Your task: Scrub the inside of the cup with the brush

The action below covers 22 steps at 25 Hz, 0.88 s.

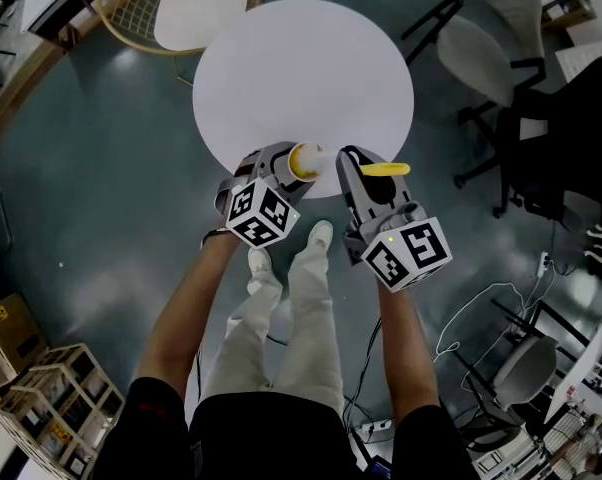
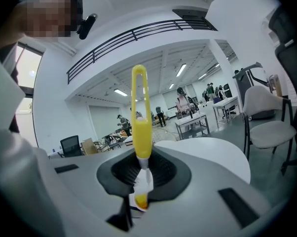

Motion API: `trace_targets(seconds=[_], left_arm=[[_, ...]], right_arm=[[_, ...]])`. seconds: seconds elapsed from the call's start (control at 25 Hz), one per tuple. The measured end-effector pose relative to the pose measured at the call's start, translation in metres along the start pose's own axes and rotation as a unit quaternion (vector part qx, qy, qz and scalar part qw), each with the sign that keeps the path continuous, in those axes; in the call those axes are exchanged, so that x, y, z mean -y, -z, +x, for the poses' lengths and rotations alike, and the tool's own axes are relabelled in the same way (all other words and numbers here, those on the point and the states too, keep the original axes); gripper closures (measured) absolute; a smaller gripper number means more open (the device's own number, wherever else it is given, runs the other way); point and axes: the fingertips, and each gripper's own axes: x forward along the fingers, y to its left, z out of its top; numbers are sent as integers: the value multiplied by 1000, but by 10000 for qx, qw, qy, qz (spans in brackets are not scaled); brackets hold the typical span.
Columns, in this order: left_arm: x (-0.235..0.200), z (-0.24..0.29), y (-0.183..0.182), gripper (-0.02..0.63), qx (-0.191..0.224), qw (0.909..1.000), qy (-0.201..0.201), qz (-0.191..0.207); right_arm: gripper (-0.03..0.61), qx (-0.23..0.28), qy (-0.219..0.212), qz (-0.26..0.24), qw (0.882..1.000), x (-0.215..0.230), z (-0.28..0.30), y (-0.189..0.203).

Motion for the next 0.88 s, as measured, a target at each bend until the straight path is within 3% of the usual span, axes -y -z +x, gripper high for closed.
trace_targets(seconds=[0.88], left_arm=[[1, 7, -6, 338, 107, 9998, 101, -113]], right_arm=[[534, 185, 275, 540, 9980, 35, -26, 11]])
